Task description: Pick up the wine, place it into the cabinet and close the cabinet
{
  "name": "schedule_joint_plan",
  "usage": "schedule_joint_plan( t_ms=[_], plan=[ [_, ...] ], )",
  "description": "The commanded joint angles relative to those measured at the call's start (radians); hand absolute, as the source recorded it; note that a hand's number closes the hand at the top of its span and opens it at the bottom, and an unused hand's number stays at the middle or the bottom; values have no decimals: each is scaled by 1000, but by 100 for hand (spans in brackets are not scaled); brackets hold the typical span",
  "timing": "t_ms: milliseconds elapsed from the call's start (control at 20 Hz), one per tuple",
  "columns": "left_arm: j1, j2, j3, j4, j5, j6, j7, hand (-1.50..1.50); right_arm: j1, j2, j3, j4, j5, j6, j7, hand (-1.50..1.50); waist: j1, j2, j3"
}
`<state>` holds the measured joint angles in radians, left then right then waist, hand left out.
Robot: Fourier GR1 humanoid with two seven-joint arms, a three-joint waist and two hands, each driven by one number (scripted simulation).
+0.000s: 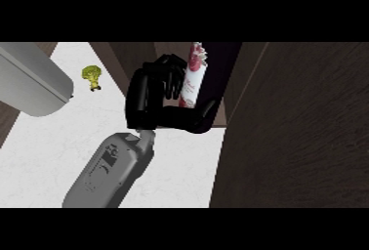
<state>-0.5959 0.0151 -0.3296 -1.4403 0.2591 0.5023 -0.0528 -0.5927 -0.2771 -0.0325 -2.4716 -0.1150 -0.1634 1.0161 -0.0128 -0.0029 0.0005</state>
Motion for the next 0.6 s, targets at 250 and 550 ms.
schedule_joint_plan(
  t_ms=[250, 550],
  plan=[
    [-104, -15, 31, 210, -67, 8, -94, 150, 5, 16, 11, -34, -71, 8, 20, -150, 0, 4, -1],
    [-85, -15, 3, 231, -130, 28, -122, 150, 40, 21, -18, -15, -96, 36, -36, -150, 6, 3, 0]
  ],
)
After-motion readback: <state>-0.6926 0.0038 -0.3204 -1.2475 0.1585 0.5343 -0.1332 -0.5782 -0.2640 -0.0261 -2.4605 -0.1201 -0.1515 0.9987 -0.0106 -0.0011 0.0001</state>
